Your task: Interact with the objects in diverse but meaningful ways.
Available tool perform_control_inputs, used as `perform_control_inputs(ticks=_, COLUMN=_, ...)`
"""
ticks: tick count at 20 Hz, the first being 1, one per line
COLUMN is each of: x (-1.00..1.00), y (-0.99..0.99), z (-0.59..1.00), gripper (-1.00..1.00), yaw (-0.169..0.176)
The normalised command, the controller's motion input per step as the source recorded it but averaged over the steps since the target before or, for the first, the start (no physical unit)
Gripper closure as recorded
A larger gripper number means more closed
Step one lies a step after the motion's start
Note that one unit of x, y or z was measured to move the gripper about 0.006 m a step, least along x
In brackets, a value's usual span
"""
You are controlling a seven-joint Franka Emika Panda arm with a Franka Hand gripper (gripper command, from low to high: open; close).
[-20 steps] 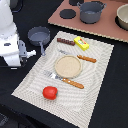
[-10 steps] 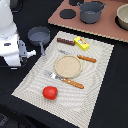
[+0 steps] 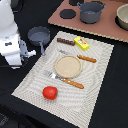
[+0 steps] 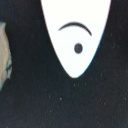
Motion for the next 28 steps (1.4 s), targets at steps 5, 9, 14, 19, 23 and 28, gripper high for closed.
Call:
perform_control_inputs(ticks=5, x=-0.11, y=0.41, z=-0.31, gripper=-1.00, yaw=0.005)
perform_control_inputs(ticks=9, x=-0.10, y=0.43, z=-0.34, gripper=-1.00, yaw=0.015)
perform_control_inputs(ticks=14, x=-0.12, y=0.36, z=-0.41, gripper=1.00, yaw=0.022)
perform_control_inputs(ticks=19, x=-0.11, y=0.44, z=-0.41, gripper=1.00, yaw=0.031)
perform_control_inputs(ticks=23, x=-0.06, y=0.59, z=-0.52, gripper=1.00, yaw=0.039)
perform_control_inputs(ticks=28, x=-0.02, y=0.76, z=-0.73, gripper=1.00, yaw=0.052)
